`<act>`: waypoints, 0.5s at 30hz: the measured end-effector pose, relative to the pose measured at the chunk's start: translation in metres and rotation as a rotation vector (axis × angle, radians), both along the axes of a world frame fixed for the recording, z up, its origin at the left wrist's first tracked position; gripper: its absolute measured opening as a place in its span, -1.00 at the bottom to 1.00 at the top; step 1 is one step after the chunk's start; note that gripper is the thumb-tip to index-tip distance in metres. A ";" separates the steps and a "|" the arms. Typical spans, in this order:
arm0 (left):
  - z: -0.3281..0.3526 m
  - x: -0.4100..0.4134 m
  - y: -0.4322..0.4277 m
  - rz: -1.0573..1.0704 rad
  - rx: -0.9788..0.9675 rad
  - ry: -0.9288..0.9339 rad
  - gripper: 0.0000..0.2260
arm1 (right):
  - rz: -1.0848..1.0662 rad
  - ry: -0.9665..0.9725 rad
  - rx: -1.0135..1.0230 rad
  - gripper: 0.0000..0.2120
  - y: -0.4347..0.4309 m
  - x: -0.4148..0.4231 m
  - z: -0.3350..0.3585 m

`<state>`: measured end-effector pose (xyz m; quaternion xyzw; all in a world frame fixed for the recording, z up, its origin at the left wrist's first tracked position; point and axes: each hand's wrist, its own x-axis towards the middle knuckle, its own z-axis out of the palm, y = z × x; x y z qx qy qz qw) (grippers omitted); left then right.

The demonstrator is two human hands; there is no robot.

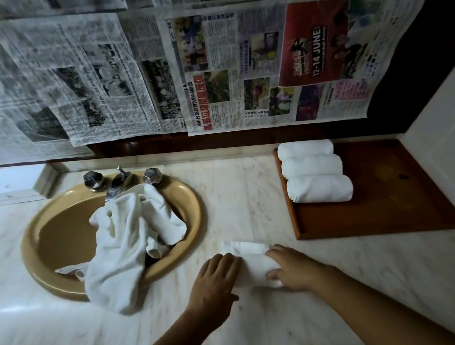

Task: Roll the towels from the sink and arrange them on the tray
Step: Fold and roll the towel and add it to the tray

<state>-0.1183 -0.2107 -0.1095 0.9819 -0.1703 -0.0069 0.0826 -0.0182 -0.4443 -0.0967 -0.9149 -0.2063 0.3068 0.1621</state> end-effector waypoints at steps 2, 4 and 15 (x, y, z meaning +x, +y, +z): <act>-0.005 0.001 0.002 0.013 0.038 0.008 0.00 | -0.036 0.118 0.004 -0.44 0.000 0.008 0.003; -0.008 0.005 0.001 0.026 0.056 0.037 0.08 | -0.050 0.181 -0.034 -0.42 0.000 0.014 0.004; -0.008 0.037 0.000 0.016 0.145 0.056 -0.18 | -0.107 -0.602 0.220 -0.89 0.006 -0.015 -0.009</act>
